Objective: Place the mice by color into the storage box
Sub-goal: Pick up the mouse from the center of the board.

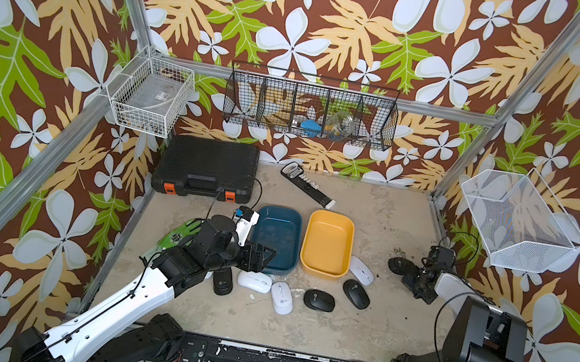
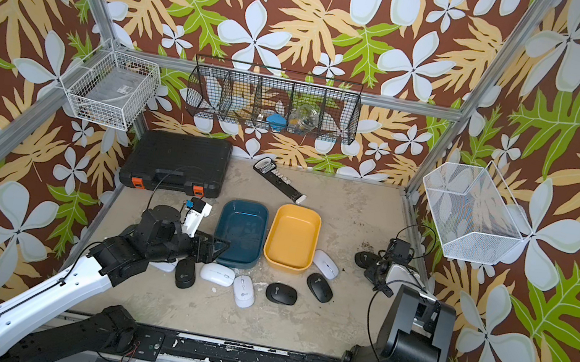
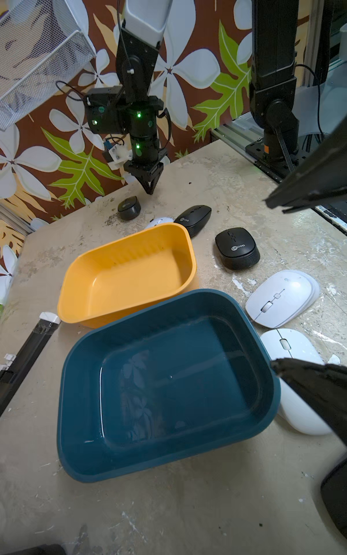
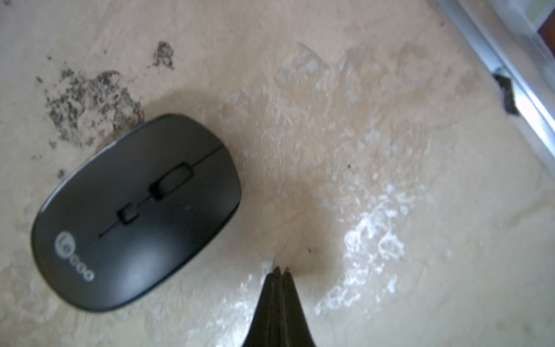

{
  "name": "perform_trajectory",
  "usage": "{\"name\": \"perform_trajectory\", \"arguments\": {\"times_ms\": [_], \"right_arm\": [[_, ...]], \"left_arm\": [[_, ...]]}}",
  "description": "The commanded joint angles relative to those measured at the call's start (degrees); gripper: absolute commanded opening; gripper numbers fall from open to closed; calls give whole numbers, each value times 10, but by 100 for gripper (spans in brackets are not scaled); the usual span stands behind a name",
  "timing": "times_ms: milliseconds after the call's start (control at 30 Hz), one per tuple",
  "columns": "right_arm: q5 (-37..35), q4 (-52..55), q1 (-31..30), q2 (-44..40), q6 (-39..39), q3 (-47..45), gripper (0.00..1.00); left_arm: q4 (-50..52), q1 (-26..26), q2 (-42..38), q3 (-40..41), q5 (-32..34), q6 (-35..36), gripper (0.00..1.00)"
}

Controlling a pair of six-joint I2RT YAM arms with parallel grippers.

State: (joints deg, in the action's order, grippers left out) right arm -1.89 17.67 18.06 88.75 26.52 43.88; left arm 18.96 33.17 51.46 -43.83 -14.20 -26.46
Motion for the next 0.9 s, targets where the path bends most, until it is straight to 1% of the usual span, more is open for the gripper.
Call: {"name": "perform_trajectory", "arguments": {"times_ms": [0, 233, 433, 500, 667, 733, 800, 867], "right_arm": [[-1, -11, 4, 29, -13, 20, 0], [14, -21, 5, 108, -16, 87, 0], [66, -37, -1, 159, -12, 131, 0], [88, -49, -13, 167, -11, 140, 0], [121, -39, -54, 197, -9, 184, 0], [122, -39, -57, 194, 0, 189, 0], [98, -30, -56, 182, 0, 193, 0], [81, -19, -56, 162, -7, 192, 6]], "left_arm": [[-3, 0, -4, -14, -4, 16, 81], [24, 0, -28, -21, 14, 19, 81], [33, 0, -33, -22, 20, 17, 81], [32, 0, -32, -22, 20, 15, 81], [24, 0, -27, -17, 15, 10, 81], [20, 0, -28, -12, 16, 7, 81], [21, 0, -29, -9, 17, 6, 81], [21, 0, -33, -5, 19, 5, 81]]}}
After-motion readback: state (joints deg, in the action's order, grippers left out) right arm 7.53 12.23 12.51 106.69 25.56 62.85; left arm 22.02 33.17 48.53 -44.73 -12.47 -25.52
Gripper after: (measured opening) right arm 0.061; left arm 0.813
